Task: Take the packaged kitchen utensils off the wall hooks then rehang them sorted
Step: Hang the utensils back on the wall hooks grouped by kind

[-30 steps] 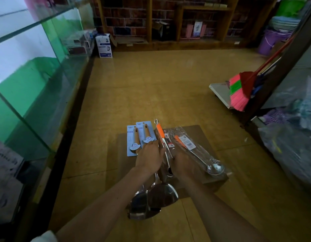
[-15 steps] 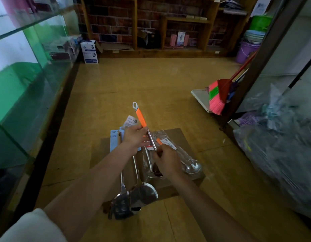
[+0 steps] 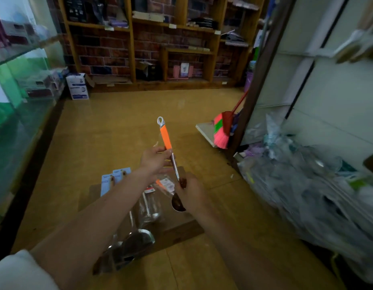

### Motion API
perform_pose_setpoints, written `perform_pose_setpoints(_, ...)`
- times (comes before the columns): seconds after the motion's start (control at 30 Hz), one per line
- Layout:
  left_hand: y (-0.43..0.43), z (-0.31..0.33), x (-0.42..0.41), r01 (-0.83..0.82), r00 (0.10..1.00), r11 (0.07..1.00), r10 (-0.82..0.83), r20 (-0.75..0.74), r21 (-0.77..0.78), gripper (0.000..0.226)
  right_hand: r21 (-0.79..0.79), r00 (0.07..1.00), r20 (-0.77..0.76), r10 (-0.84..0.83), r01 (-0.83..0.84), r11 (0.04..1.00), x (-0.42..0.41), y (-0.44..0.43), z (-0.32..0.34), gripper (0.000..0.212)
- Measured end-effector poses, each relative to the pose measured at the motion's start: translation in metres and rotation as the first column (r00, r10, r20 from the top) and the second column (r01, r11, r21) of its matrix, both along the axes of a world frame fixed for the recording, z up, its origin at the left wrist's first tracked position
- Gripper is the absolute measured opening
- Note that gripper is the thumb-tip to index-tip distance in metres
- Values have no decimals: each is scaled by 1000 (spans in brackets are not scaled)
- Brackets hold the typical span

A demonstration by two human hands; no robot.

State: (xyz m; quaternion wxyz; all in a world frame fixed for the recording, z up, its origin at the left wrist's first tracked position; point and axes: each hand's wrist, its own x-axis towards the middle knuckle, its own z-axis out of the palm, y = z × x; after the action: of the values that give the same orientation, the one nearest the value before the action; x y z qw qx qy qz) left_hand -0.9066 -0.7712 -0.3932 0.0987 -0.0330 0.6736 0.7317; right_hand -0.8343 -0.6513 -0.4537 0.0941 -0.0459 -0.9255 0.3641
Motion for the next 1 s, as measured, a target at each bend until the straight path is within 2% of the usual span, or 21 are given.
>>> perform_pose_setpoints(0.13,61,40,22,83,994,997,-83,-70,-9,15,-29,991,-63,-119,117,993,32,53,38,16)
perform_pose_setpoints(0.27,136,85,60,198,970,980,-194,-148,14,4,40,961,-129,-243,250,967,80,118,80,14)
perform_pose_setpoints(0.5,277,151,159,398,878,917,-382,-287,-1,6,-15,872,-229,-433,441,897,188,235,132,23)
perform_pose_setpoints(0.57,319,169,195,478,838,878,-448,-312,22,4,-39,824,-266,-500,509,860,227,272,146,26)
perform_pose_setpoints(0.63,362,187,236,563,785,825,-520,-337,39,2,-67,764,-315,-562,573,817,269,310,158,18)
perform_pose_setpoints(0.87,500,231,410,766,591,642,-693,-412,18,17,-133,542,-429,-722,753,644,443,433,184,11)
perform_pose_setpoints(1.0,563,245,511,840,487,542,-750,-447,4,22,-129,424,-497,-757,827,548,546,487,190,18)
